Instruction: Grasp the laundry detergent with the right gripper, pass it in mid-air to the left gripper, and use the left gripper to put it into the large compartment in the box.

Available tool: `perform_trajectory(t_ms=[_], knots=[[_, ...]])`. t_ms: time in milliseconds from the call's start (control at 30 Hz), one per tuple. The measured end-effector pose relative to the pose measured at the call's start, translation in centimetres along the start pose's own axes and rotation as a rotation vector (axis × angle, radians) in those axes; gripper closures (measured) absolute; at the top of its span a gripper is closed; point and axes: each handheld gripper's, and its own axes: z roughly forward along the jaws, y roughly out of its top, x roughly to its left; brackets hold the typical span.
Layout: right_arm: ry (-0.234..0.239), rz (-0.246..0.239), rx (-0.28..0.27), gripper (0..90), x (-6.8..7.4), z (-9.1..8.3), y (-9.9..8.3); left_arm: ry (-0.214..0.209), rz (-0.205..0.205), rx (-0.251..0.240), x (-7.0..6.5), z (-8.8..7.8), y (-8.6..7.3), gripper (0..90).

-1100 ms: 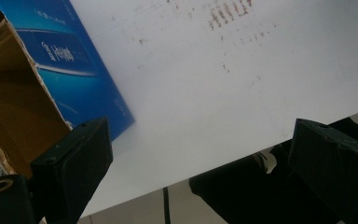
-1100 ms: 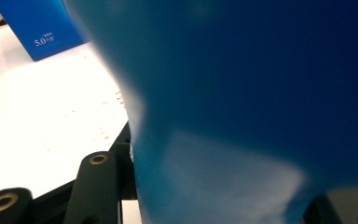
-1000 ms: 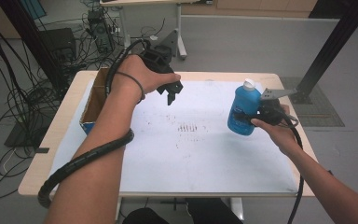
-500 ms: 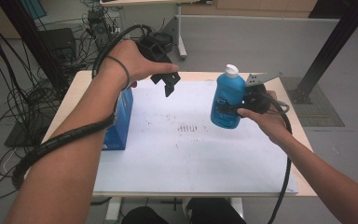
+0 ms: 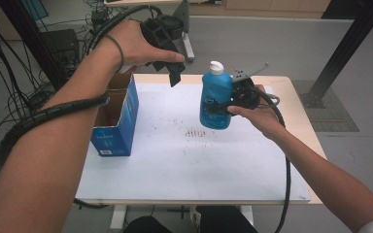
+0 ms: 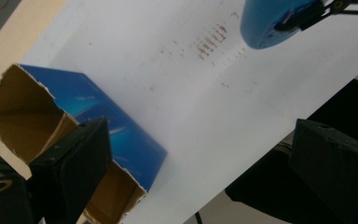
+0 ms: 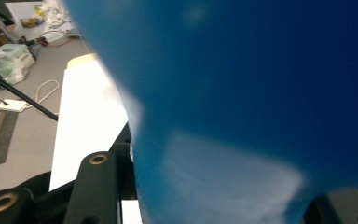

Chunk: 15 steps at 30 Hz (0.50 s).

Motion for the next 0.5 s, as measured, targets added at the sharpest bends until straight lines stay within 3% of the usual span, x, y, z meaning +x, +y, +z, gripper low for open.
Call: perform_trajectory(t_ms=[233,500], knots=[[0.065,-0.044,0.021,45.2,0.6,2.2,1.6,0.006,0.069,0.007,0.6,0.2,0.4,6.2],[0.137,-0.073,0.046,45.2,1.1,4.5,2.2,-0.016,0.151,-0.009,0.9,0.1,0.8,6.4]])
